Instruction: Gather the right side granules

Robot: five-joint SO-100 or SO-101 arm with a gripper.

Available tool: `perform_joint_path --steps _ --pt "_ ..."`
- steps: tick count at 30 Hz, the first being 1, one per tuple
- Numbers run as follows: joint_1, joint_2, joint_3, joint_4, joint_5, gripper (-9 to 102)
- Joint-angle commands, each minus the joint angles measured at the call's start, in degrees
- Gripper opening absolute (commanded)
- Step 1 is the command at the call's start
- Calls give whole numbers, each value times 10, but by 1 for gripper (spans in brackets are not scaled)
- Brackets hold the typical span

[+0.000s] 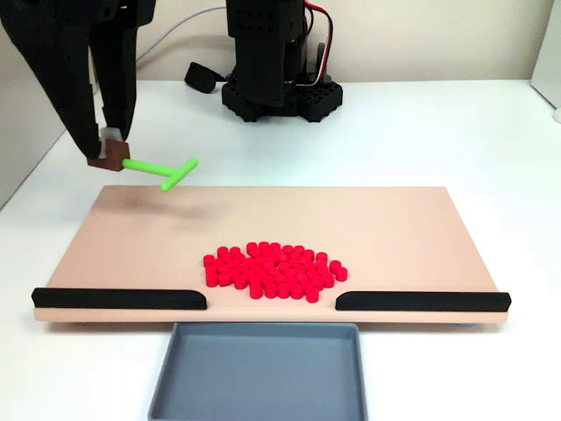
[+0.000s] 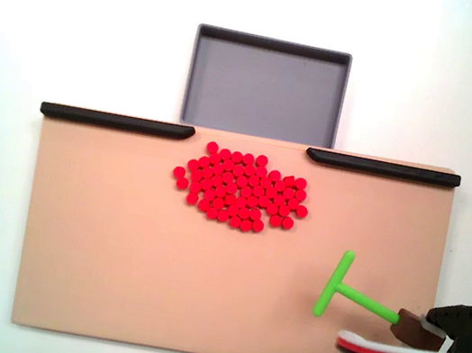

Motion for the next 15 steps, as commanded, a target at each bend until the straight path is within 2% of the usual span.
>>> perform_joint_path --steps 1,8,15 --pt "0 -11 -25 -22 -291 0" --pt "1 -52 -25 -81 -366 0" --pt "6 -62 -25 -89 -425 0"
